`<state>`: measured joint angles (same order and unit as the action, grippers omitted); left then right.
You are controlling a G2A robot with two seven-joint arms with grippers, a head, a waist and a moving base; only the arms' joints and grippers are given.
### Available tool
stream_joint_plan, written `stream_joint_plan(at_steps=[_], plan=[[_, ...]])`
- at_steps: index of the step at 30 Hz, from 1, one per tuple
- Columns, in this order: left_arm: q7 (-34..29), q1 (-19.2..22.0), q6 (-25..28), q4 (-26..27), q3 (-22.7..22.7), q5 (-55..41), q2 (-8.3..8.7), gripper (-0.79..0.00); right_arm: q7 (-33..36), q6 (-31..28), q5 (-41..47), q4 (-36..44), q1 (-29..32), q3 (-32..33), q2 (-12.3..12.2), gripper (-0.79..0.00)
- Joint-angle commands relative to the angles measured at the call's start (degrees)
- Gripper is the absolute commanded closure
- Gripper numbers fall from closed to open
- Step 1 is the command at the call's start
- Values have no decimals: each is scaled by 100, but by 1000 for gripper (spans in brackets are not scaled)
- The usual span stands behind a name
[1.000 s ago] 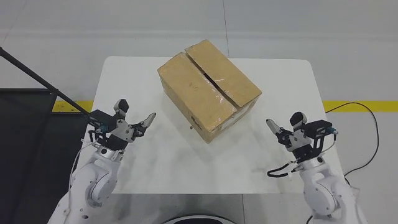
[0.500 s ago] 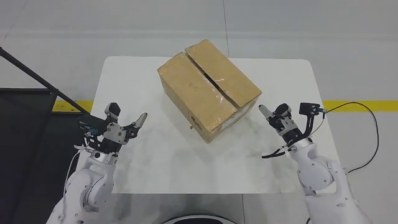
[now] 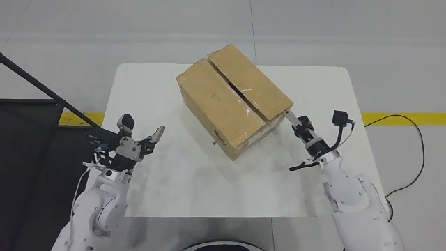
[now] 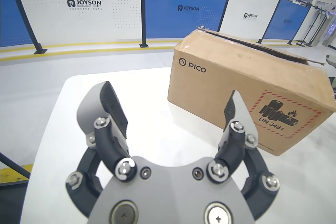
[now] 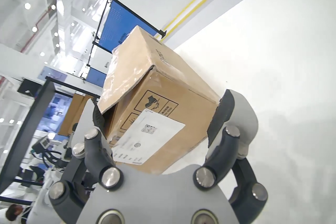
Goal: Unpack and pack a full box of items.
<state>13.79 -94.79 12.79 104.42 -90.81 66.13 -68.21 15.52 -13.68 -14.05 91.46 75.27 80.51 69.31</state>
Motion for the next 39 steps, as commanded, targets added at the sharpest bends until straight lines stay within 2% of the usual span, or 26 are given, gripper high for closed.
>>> stream_joint_plan(at_steps=[1,10,31,35,39], plan=[[7,-13,-9,-17,-21,-16,-2,-785,110,-40,264,-153,-145,-61,17,-785],[8,-48,-29,-24,-91,-31,-11,-785,99,-96,1063,-660,-636,-265,110,-785],[58,-172,50,-65,-384,-157,-18,-785,-135,124,1322,-1459,-1621,-778,303,-785],[37,-92,-19,-162,-506,-262,-20,-785,-228,13,1198,-1428,-1601,-721,299,-785],[-218,277,-79,-424,-672,-372,-4,-785,-282,-294,922,-1025,-1238,-431,227,-785]])
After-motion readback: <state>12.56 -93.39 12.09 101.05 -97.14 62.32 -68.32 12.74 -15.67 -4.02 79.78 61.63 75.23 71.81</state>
